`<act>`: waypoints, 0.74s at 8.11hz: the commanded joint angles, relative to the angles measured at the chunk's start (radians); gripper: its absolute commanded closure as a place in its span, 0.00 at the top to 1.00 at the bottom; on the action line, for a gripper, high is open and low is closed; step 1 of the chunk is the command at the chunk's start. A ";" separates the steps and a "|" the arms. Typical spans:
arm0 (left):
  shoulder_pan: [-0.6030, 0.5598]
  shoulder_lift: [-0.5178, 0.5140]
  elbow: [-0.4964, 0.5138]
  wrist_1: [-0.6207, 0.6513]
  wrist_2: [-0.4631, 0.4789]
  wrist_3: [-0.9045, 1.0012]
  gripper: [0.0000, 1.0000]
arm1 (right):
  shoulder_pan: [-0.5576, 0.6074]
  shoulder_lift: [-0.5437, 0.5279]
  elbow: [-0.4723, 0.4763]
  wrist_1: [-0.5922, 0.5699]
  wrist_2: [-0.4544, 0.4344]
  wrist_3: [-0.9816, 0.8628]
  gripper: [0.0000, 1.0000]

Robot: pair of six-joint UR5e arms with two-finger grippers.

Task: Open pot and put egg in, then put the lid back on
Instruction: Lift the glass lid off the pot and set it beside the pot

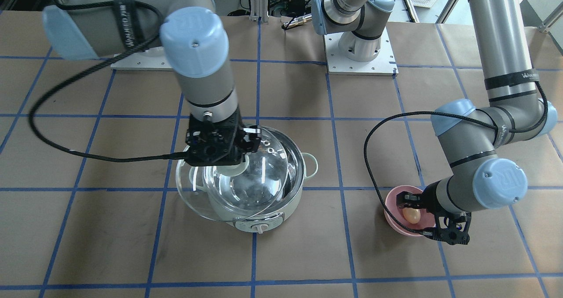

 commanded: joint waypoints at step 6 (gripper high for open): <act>0.000 -0.032 -0.003 0.012 0.000 0.002 0.75 | -0.352 -0.084 0.014 0.178 -0.023 -0.522 0.14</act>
